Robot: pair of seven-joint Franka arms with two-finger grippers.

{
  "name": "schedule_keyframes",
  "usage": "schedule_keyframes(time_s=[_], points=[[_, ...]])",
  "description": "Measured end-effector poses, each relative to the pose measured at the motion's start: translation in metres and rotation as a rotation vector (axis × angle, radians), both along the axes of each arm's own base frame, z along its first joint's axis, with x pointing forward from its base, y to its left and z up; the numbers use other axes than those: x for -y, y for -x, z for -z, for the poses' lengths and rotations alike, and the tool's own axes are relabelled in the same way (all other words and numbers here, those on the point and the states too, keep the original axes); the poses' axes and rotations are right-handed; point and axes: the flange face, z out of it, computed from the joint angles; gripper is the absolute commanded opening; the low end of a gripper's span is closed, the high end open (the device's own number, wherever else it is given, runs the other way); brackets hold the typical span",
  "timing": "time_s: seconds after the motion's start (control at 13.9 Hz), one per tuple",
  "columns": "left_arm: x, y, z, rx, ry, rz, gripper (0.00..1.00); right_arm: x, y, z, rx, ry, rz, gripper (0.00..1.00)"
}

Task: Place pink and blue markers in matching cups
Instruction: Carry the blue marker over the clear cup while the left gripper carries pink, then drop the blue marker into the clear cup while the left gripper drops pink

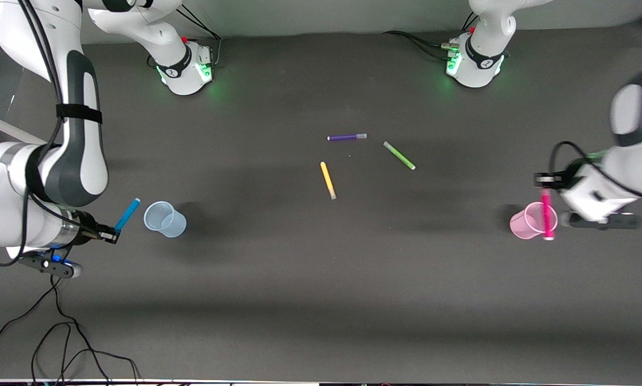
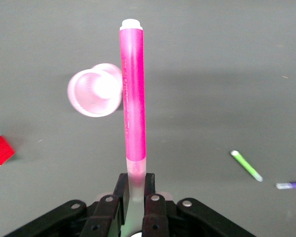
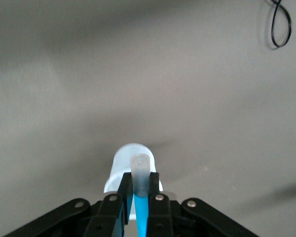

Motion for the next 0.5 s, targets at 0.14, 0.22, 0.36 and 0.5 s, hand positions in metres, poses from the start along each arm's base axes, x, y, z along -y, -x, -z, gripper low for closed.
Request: schedule_keyframes(time_s=[0.14, 0.22, 0.36, 0.5], points=[[-0.038, 0.004, 0.007, -0.034, -0.008, -0.008, 0.0, -0.008, 0.003, 0.017, 0.048, 0.012, 0.046, 0.0], [-0.05, 0.005, 0.009, -0.046, -0.007, -0.003, 0.0, -0.012, 0.007, 0.022, 0.077, 0.013, 0.077, 0.0], [-0.065, 0.008, 0.014, -0.071, -0.008, 0.011, 0.0, -0.019, 0.016, 0.025, 0.126, 0.006, 0.125, 0.0], [-0.072, 0.012, 0.022, -0.123, -0.026, 0.024, 0.0, -0.02, 0.027, 0.021, 0.152, 0.009, 0.144, 0.0]])
